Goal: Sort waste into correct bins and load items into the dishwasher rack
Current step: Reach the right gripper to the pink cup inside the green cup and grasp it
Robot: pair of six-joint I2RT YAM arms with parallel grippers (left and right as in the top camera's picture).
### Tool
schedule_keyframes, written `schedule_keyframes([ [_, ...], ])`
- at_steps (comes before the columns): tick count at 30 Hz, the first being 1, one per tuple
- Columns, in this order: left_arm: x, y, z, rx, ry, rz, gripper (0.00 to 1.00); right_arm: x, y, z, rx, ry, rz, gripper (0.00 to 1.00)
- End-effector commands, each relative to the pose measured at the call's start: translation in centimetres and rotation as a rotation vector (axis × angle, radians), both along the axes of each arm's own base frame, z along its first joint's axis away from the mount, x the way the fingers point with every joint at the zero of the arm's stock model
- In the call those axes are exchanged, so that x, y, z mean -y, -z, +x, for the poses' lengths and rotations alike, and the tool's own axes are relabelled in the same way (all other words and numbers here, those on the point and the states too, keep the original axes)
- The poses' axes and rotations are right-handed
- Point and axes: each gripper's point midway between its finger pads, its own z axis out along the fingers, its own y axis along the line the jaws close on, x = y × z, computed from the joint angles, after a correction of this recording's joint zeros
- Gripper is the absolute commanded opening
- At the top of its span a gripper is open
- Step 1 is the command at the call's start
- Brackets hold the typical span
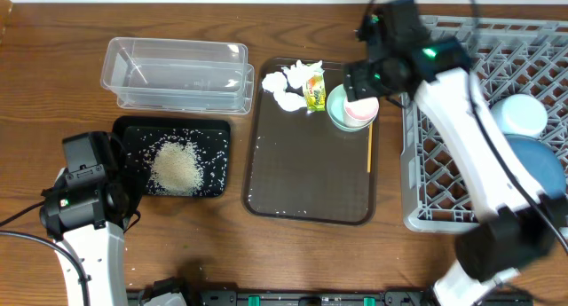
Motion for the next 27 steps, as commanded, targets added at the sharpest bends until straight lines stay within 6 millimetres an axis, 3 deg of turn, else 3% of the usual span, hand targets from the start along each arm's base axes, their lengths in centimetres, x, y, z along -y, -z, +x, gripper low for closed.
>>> schedule_keyframes([
  [1, -0.2, -0.5, 0.2, 0.011, 0.001, 0.003, 0.97, -0.8, 1.7, 1.5, -0.015, -0.019, -0.090, 0.64],
  [11, -0.2, -0.5, 0.2, 0.011, 0.001, 0.003, 0.97, -1.7, 9.4, 1.9, -0.163, 0.049, -0.149, 0.60],
  [14, -0.2, -0.5, 0.2, 0.011, 0.001, 0.003, 0.97, -1.7, 10.6, 1.7, -0.194, 0.089, -0.147, 0.52],
  [17, -0.2, -0.5, 0.2, 0.011, 0.001, 0.003, 0.97, -1.7, 10.9, 1.7, -0.202, 0.097, -0.148, 0.42],
  [25, -0.2, -0.5, 0.2, 0.011, 0.001, 0.003, 0.97, -1.7, 10.1, 1.6, -0.193, 0.108, -0.140, 0.02],
  [27, -0.2, -0.5, 0.2, 0.011, 0.001, 0.003, 0.97, -1.6, 9.2, 1.7, -0.183, 0.116, -0.132, 0.01],
])
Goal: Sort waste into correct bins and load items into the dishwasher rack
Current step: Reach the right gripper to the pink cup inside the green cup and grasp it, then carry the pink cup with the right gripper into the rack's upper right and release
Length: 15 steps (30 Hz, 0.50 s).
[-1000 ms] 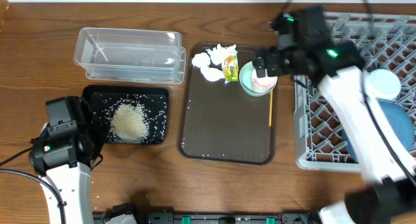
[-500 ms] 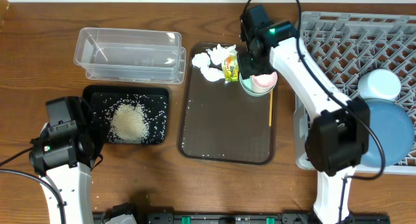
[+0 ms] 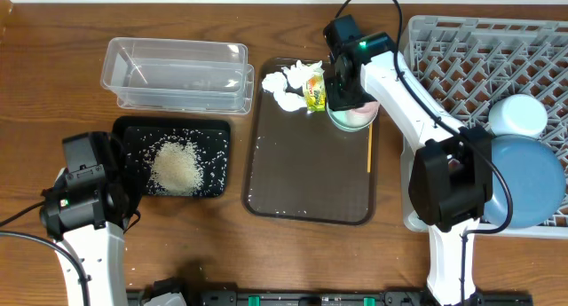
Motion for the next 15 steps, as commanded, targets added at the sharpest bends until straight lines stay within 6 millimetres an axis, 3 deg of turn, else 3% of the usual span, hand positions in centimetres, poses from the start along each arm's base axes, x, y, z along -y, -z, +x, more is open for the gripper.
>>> schedule_keyframes([
  [1, -0.1, -0.5, 0.2, 0.012, 0.001, 0.003, 0.97, -0.3, -2.8, 0.6, 0.057, 0.014, 0.020, 0.01],
  [4, -0.1, -0.5, 0.2, 0.012, 0.001, 0.003, 0.97, -0.2, -5.3, 1.0, 0.096, 0.019, 0.037, 0.01],
  [9, -0.1, -0.5, 0.2, 0.012, 0.001, 0.003, 0.97, 1.1, -12.3, 1.7, 0.197, 0.052, 0.125, 0.01],
  [12, -0.1, -0.5, 0.2, 0.012, 0.001, 0.003, 0.97, 4.2, -16.5, 2.4, 0.276, 0.075, 0.175, 0.01],
  [15, -0.1, -0.5, 0.2, 0.012, 0.001, 0.003, 0.97, 9.3, -19.1, 2.9, 0.315, 0.159, 0.260, 0.01],
])
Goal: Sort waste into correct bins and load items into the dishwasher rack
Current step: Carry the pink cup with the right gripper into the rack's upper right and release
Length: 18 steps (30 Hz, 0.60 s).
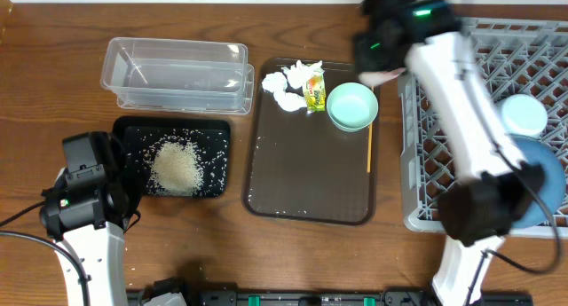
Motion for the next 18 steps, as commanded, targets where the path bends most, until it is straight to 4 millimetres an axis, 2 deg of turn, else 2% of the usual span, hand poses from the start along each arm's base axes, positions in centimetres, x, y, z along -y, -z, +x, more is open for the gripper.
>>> schedule_keyframes([
  [1, -0.2, -0.5, 0.2, 0.012, 0.001, 0.004, 0.97, 6.7, -4.8, 0.2, 0.078, 0.057, 0.153, 0.01],
  [5, -0.2, -0.5, 0.2, 0.012, 0.001, 0.004, 0.97, 12.6, -6.7, -0.1, 0.116, 0.043, 0.435, 0.01],
  [8, -0.2, -0.5, 0.2, 0.012, 0.001, 0.004, 0.97, 17.6, -8.6, -0.7, 0.216, 0.019, 0.643, 0.01],
  [11, -0.2, -0.5, 0.2, 0.012, 0.001, 0.004, 0.97, 22.4, -9.5, -1.6, 0.325, 0.011, 0.761, 0.01],
  [13, -0.2, -0.5, 0.2, 0.012, 0.001, 0.004, 0.97, 25.5, -9.2, -2.3, 0.382, 0.025, 0.799, 0.01],
  [18, -0.2, -0.5, 0.2, 0.012, 0.001, 0.004, 0.97, 30.8, -7.0, -2.4, 0.467, 0.052, 0.819, 0.01],
])
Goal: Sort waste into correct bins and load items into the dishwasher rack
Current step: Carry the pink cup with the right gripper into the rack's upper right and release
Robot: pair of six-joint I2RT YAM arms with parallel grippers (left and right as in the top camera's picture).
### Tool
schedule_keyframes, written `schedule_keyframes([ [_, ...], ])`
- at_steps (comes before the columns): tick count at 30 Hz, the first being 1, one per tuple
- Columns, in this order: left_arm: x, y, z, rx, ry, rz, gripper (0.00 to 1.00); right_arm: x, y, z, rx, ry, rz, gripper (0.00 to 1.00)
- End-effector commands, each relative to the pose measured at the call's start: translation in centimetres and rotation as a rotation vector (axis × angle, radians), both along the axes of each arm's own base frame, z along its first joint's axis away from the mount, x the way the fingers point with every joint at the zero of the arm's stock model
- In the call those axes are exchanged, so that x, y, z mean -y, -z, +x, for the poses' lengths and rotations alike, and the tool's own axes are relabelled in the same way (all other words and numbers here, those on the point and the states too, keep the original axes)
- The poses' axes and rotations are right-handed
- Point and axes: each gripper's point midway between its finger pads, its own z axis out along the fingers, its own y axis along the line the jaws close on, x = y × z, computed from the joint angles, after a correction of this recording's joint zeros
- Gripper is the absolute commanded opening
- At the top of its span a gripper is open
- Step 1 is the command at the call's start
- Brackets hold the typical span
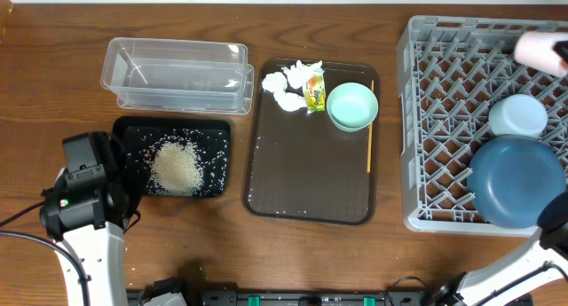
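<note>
The pink cup (pixel 535 49) hangs over the far right part of the grey dishwasher rack (pixel 444 120). My right gripper (pixel 557 52) is shut on it at the frame's edge, and only a black sliver of the gripper shows. A light blue cup (pixel 517 115) and a dark blue bowl (pixel 515 180) sit in the rack. On the brown tray (pixel 311 177) lie an empty green bowl (pixel 352 105), crumpled white paper (pixel 286 86), a yellow packet (pixel 314 94) and a thin yellow stick (pixel 369 148). My left gripper (pixel 87 177) rests at the near left, its fingers hidden under the wrist.
Two clear plastic bins (pixel 177 73) stand at the back left. In front of them is a black tray (pixel 213 133) holding a heap of rice (pixel 175 167). The right arm's base (pixel 541 253) shows at the near right corner.
My right gripper has gone from the tray's far right corner to the right edge of view over the rack, with the pink cup in it. The left arm has not moved.
The pink cup first stood inside the green bowl with my right gripper just above it. Then the gripper was down on the cup. After that the bowl was empty and the cup was held beside the rack's left edge. Now it is over the rack's right side.
</note>
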Motion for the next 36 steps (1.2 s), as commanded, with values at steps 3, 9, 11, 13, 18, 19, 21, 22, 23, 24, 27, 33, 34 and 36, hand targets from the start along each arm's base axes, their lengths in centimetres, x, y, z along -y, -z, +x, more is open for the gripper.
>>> schedule_keyframes([
  [3, -0.2, -0.5, 0.2, 0.012, 0.001, 0.004, 0.97, 2.3, 0.7, 1.1, 0.198, -0.068, 0.080, 0.01],
  [9, -0.2, -0.5, 0.2, 0.012, 0.001, 0.004, 0.97, 4.1, 3.8, 3.3, 0.251, -0.085, 0.131, 0.01],
  [11, -0.2, -0.5, 0.2, 0.012, 0.001, 0.004, 0.97, 5.0, 5.3, 4.2, 0.229, -0.066, 0.164, 0.01],
  [13, -0.2, -0.5, 0.2, 0.012, 0.001, 0.004, 0.97, 6.0, 6.8, 5.1, 0.207, -0.043, 0.198, 0.01],
  [18, -0.2, -0.5, 0.2, 0.012, 0.001, 0.004, 0.97, 7.9, 9.2, 6.4, 0.183, -0.005, 0.245, 0.01],
  [19, -0.2, -0.5, 0.2, 0.012, 0.001, 0.004, 0.97, 8.1, 9.4, 6.5, 0.180, 0.000, 0.250, 0.01],
  [21, -0.2, -0.5, 0.2, 0.012, 0.001, 0.004, 0.97, 8.4, 9.6, 6.7, 0.185, 0.003, 0.249, 0.01],
  [22, -0.2, -0.5, 0.2, 0.012, 0.001, 0.004, 0.97, 8.4, 9.6, 6.8, 0.189, 0.002, 0.245, 0.01],
  [23, -0.2, -0.5, 0.2, 0.012, 0.001, 0.004, 0.97, 8.5, 9.6, 6.8, 0.194, 0.001, 0.241, 0.01],
  [24, -0.2, -0.5, 0.2, 0.012, 0.001, 0.004, 0.97, 8.4, 9.6, 6.9, 0.196, -0.001, 0.239, 0.01],
  [27, -0.2, -0.5, 0.2, 0.012, 0.001, 0.004, 0.97, 7.9, 9.2, 7.0, 0.215, -0.026, 0.244, 0.01],
  [33, -0.2, -0.5, 0.2, 0.012, 0.001, 0.004, 0.97, 7.4, 10.2, 7.5, 0.185, -0.014, 0.235, 0.01],
  [34, -0.2, -0.5, 0.2, 0.012, 0.001, 0.004, 0.97, 7.4, 10.4, 7.4, 0.180, -0.012, 0.238, 0.01],
  [36, -0.2, -0.5, 0.2, 0.012, 0.001, 0.004, 0.97, 7.4, 11.0, 7.4, 0.163, -0.001, 0.239, 0.01],
])
